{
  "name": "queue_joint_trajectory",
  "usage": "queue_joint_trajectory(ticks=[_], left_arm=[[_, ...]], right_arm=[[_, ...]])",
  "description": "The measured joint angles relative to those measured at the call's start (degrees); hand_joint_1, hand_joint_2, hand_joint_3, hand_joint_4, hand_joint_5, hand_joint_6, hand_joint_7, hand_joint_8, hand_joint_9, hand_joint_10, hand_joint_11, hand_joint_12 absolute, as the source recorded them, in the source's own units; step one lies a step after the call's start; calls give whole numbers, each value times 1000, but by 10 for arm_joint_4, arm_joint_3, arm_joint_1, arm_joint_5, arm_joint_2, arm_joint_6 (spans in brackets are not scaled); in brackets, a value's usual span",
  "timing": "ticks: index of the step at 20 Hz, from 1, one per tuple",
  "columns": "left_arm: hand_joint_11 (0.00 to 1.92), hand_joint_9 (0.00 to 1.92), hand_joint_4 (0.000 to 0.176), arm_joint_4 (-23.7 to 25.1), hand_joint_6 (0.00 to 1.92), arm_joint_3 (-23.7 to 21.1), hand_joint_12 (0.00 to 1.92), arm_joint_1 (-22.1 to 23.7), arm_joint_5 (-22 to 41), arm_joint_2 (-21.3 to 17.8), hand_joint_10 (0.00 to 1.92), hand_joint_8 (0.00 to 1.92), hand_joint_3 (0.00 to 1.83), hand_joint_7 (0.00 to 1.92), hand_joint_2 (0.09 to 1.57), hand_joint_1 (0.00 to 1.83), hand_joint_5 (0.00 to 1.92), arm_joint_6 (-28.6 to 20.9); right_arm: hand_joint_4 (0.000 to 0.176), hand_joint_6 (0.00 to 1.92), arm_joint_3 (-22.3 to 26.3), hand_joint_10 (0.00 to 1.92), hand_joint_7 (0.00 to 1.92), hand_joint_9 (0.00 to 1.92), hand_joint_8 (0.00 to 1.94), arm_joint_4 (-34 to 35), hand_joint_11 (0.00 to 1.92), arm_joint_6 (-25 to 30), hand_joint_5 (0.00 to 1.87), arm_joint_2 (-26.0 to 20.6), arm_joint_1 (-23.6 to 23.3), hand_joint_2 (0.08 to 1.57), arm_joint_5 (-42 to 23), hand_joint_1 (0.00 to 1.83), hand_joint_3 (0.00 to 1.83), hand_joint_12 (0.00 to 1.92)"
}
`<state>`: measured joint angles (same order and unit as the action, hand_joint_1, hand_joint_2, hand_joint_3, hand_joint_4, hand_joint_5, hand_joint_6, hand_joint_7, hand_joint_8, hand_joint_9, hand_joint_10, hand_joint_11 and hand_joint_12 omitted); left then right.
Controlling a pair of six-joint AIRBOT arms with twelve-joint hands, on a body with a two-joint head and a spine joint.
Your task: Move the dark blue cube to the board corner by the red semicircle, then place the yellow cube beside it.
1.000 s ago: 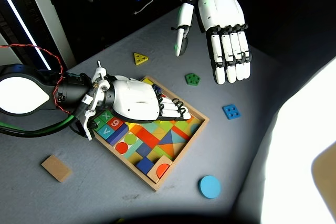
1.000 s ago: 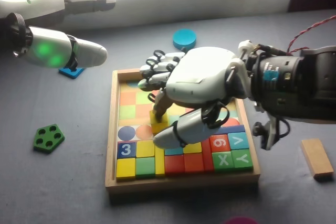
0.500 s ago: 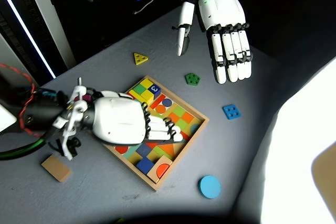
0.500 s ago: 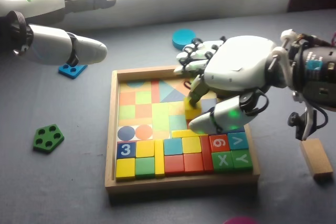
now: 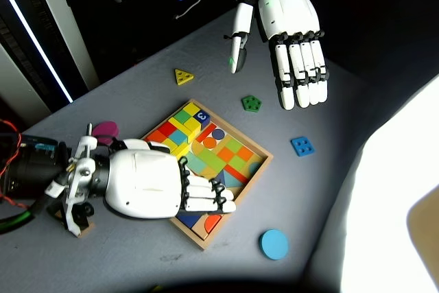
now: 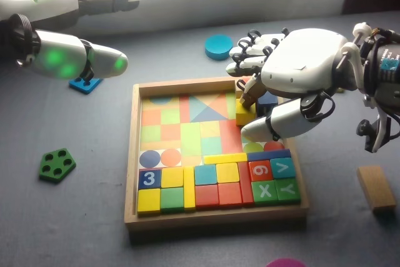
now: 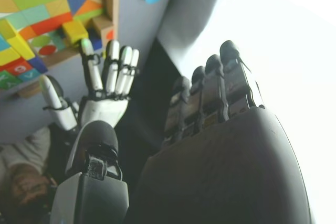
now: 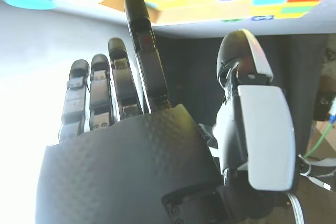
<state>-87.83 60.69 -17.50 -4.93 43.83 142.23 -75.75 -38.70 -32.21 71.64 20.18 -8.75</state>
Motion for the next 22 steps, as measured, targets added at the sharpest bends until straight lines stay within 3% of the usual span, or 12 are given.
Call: queue_joint_trajectory(ticks=[7,11,14,22], left_arm=[[0,5,24,0,2,0,172,0,1,0,1,1,0,28,1291,142,56,0],[0,10,33,0,5,0,200,0,2,0,2,4,0,44,1293,124,71,0],[0,5,24,0,2,0,194,0,3,0,0,3,0,44,1288,149,69,0],[0,8,26,0,1,-5,146,0,3,0,1,1,1,34,1290,126,52,0]], right_arm=[[0,72,-23,0,184,0,7,0,0,-10,759,2,0,1162,-10,0,0,0],[0,70,-25,0,185,0,5,-1,0,-22,759,3,0,1163,-13,0,1,0],[0,62,-28,0,167,0,0,-1,0,-22,743,3,0,1161,-12,0,0,0],[0,64,-26,0,199,0,10,-5,0,-24,753,-10,-73,1160,28,0,0,0]])
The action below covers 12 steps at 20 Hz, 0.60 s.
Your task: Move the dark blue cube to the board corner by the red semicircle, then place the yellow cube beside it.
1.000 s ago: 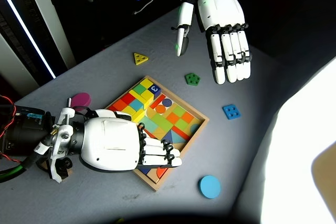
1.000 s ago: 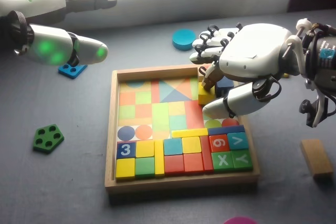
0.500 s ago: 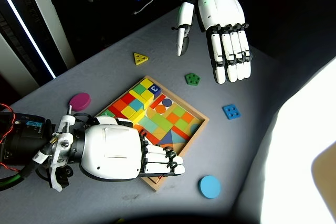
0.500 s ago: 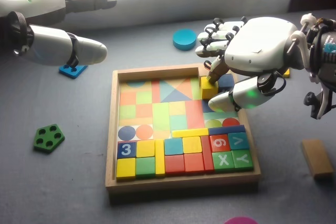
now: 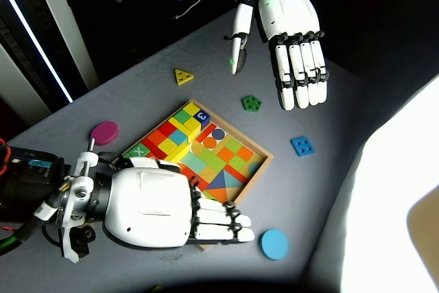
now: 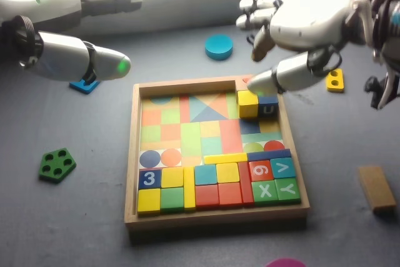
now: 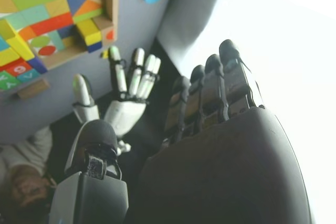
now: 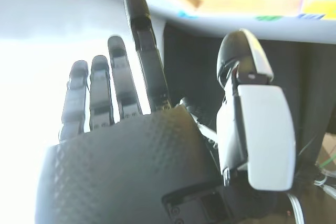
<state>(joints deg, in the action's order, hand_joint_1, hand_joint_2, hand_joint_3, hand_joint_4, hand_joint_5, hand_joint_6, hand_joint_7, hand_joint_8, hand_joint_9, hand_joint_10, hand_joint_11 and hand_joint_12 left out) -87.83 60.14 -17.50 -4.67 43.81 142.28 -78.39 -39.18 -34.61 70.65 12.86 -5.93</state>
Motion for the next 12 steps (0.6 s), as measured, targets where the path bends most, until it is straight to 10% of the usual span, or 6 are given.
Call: queue_joint_trajectory(ticks=[5,9,12], left_arm=[[0,29,25,0,2,0,221,0,4,0,4,2,0,45,1289,117,61,0],[0,122,24,-2,8,-9,559,5,14,0,10,5,0,141,1283,160,147,0],[0,346,34,-2,15,-9,1057,7,24,0,30,12,0,342,1274,149,285,0]], right_arm=[[0,60,55,0,191,0,5,2,0,14,749,-60,-16,1160,21,0,0,0],[0,64,108,0,232,0,20,41,0,29,762,-116,-16,1165,48,0,2,0],[0,60,153,59,448,226,28,67,0,26,793,-171,-22,1174,67,22,0,373]])
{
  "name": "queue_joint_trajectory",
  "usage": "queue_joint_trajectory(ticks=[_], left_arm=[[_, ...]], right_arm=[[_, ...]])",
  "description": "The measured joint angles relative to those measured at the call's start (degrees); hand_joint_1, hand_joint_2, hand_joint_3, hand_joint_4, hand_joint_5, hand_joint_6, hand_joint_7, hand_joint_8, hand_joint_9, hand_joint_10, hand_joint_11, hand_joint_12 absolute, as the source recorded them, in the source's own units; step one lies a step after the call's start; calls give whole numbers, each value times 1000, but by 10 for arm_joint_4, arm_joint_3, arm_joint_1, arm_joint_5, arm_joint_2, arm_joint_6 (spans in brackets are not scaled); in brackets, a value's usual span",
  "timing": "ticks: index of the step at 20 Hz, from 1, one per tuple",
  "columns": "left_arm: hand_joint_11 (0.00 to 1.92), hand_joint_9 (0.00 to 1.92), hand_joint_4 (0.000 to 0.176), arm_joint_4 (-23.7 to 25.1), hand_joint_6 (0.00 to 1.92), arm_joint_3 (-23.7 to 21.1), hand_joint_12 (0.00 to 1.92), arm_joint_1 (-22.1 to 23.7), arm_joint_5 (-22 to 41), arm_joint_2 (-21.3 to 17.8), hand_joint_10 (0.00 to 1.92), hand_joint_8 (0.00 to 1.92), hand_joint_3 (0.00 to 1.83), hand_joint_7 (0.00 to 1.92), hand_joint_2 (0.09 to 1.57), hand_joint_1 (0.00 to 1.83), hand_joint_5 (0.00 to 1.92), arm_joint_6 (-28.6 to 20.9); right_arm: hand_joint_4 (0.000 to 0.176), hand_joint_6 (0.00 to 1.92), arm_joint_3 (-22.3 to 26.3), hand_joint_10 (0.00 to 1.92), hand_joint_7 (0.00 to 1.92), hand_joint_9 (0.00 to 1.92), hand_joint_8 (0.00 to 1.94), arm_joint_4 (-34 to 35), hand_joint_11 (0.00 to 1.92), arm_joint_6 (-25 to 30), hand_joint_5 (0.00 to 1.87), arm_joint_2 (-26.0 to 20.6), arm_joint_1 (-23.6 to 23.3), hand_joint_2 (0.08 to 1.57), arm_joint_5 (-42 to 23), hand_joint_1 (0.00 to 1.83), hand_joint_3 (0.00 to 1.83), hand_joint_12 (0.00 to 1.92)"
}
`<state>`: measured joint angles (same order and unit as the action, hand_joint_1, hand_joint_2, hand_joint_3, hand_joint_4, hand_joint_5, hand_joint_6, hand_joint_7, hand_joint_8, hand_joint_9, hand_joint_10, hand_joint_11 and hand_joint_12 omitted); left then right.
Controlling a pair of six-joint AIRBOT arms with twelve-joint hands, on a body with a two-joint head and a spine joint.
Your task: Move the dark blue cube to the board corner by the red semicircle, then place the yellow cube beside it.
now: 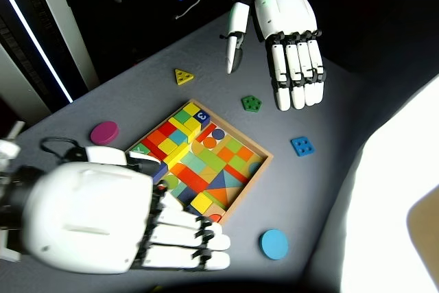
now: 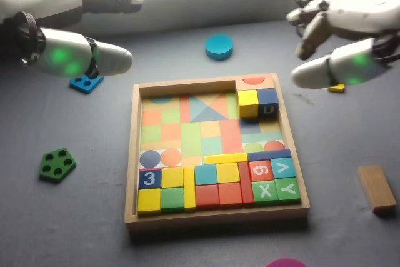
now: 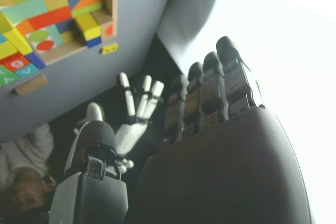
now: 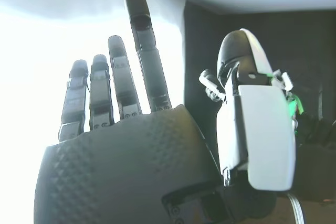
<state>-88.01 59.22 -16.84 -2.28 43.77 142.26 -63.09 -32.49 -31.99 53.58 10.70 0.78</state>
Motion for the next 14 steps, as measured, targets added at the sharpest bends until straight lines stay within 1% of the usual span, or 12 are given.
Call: queue_joint_trajectory(ticks=[1,3,4,5,6,7,8,9,10,11,13,14], left_arm=[[120,555,5,0,18,0,1197,0,1,0,38,12,0,566,1276,181,431,0],[167,629,0,0,14,0,1221,0,0,0,36,10,0,647,1277,187,492,0],[328,909,0,0,30,0,1257,0,-1,0,87,26,0,922,1272,197,752,0],[374,1001,0,0,49,0,1350,0,-2,0,128,46,0,1032,1277,202,865,0],[388,1020,0,0,30,0,1433,0,-3,0,239,33,0,1120,1285,175,942,-1],[392,900,0,0,46,0,1573,0,-3,0,796,81,0,1223,1307,115,1027,-2],[392,900,0,0,46,0,1573,0,-2,0,796,81,0,1223,1307,115,1027,-3],[464,876,0,0,336,0,1730,0,-2,0,1277,536,0,1203,1316,103,1069,-3],[648,914,0,0,1281,0,1878,0,-2,0,1729,1379,4,1072,1348,16,939,-2],[803,1019,0,0,1529,0,1912,0,-5,0,1874,1657,4,1112,1360,2,974,-2],[908,1116,0,0,1618,0,1919,-1,-5,0,1912,1749,4,1175,1365,0,1016,-3],[1058,1241,0,0,1703,2,1921,-1,-7,0,1919,1824,4,1260,1371,0,1084,-6]], right_arm=[[0,90,26,138,629,409,50,1,0,-13,870,-29,-6,1171,15,68,0,1173],[0,114,55,206,679,435,31,2,0,-13,888,-60,-12,1170,17,74,0,1324],[0,379,74,766,870,533,61,7,35,-12,887,-81,-14,1171,16,71,0,1646],[0,585,85,1139,961,615,316,12,177,-12,898,-91,-16,1156,18,135,0,1812],[0,773,97,1303,948,661,620,15,269,-12,873,-101,-22,1154,25,141,0,1874],[0,990,111,1544,962,720,985,17,410,-12,879,-111,-29,1166,28,132,2,1912],[0,990,120,1544,962,720,985,16,410,-13,879,-118,-31,1166,26,132,2,1912],[0,1189,129,1722,1058,843,1222,17,567,-13,978,-122,-31,1180,25,84,5,1919],[0,1426,134,1901,1209,1054,1485,17,869,-16,1089,-121,-31,1208,28,12,9,1921],[0,1472,138,1917,1311,1207,1561,17,1033,-15,1143,-120,-31,1239,31,2,17,1921],[0,1511,140,1920,1388,1315,1606,18,1160,-14,1217,-120,-26,1265,28,0,13,1921],[135,1645,140,1921,1461,1459,1786,18,1363,-14,1290,-120,-20,1309,29,0,18,1921]])
